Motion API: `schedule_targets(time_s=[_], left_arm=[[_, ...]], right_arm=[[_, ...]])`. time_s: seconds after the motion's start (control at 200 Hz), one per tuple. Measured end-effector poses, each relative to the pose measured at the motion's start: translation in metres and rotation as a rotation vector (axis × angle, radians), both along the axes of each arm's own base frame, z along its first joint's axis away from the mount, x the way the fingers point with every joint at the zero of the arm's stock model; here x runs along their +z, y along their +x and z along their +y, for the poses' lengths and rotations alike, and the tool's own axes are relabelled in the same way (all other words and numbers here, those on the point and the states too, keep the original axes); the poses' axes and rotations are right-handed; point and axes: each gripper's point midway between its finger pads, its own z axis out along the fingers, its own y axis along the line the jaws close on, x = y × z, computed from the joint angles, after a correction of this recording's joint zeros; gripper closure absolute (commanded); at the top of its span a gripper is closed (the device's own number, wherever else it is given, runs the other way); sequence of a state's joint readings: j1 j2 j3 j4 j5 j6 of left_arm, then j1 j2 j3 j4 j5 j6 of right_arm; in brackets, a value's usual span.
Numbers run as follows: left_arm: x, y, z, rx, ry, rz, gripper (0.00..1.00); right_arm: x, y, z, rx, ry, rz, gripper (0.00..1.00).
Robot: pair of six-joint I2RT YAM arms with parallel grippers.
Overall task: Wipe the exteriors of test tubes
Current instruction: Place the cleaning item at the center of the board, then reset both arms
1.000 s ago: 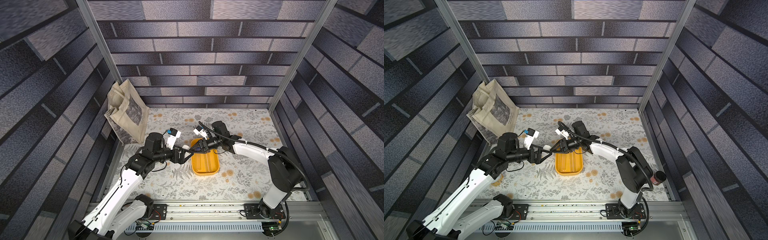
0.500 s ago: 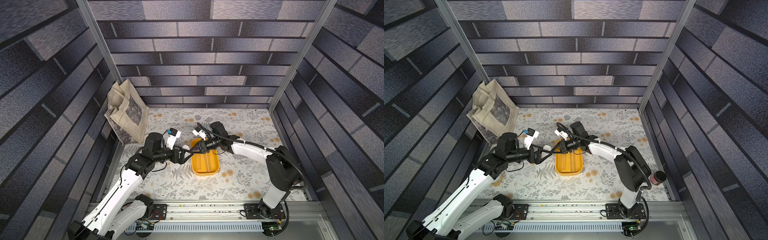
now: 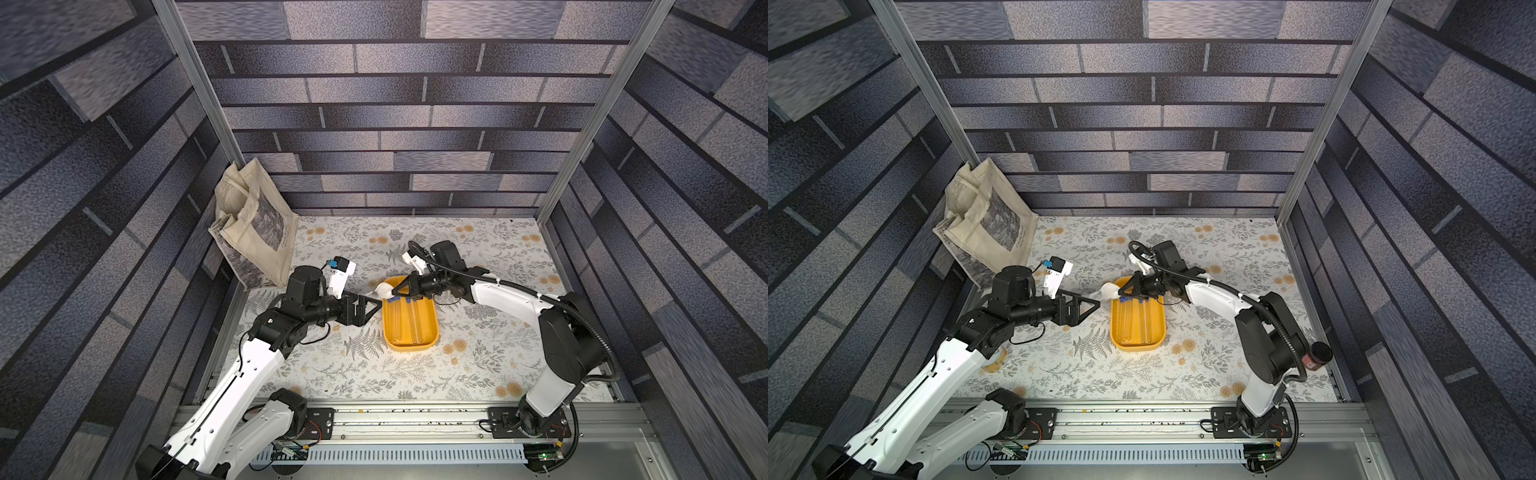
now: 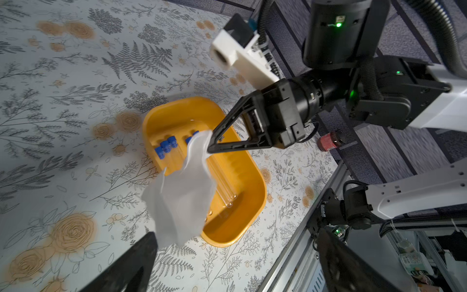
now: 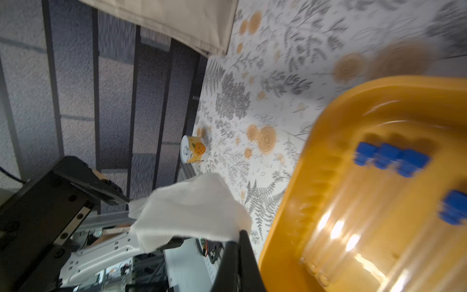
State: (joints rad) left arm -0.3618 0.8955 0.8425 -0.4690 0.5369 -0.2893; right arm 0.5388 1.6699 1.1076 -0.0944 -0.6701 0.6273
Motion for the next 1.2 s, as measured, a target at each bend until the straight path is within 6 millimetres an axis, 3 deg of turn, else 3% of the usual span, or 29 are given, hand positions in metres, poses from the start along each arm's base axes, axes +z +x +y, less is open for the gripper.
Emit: schedule_targets(time_s=[0.105,0.18,0.466,0.626,0.666,0.716,0.786,0.811,0.821,0.957,1.202], left_arm=[[-0.013,0.007,0.013,0.072,0.044,0.030,0.00],[-0.025,0.011,0.019,0.106,0.071,0.060,0.00],[-0.049,0.016,0.023,0.144,0.106,0.130,0.00],[-0.055,0.020,0.022,0.143,0.112,0.145,0.00],[-0.056,0.020,0.022,0.143,0.112,0.146,0.00],[-0.056,0.021,0.022,0.143,0.112,0.146,0.00],[-0.055,0.021,0.021,0.143,0.111,0.143,0.00],[-0.055,0.021,0.021,0.143,0.110,0.142,0.00],[-0.055,0.021,0.021,0.144,0.110,0.141,0.00],[-0.059,0.022,0.022,0.151,0.111,0.148,0.00],[-0.083,0.034,0.029,0.227,0.142,0.193,0.00]], right_arm=[[-0.001,0.030,-0.057,-0.212,-0.096,-0.013,1.00],[-0.009,0.031,-0.089,-0.317,-0.173,0.000,1.00],[-0.089,-0.025,-0.181,-0.552,-0.460,0.197,1.00],[-0.110,-0.037,-0.204,-0.622,-0.554,0.266,1.00],[-0.113,-0.038,-0.205,-0.626,-0.561,0.274,0.90],[-0.114,-0.038,-0.206,-0.635,-0.565,0.282,0.70],[-0.114,-0.039,-0.208,-0.635,-0.572,0.280,0.27],[-0.113,-0.039,-0.208,-0.635,-0.576,0.278,0.04],[-0.113,-0.039,-0.208,-0.634,-0.577,0.278,0.01],[-0.104,-0.042,-0.212,-0.629,-0.598,0.268,0.00],[-0.059,-0.028,-0.228,-0.657,-0.664,0.134,0.00]])
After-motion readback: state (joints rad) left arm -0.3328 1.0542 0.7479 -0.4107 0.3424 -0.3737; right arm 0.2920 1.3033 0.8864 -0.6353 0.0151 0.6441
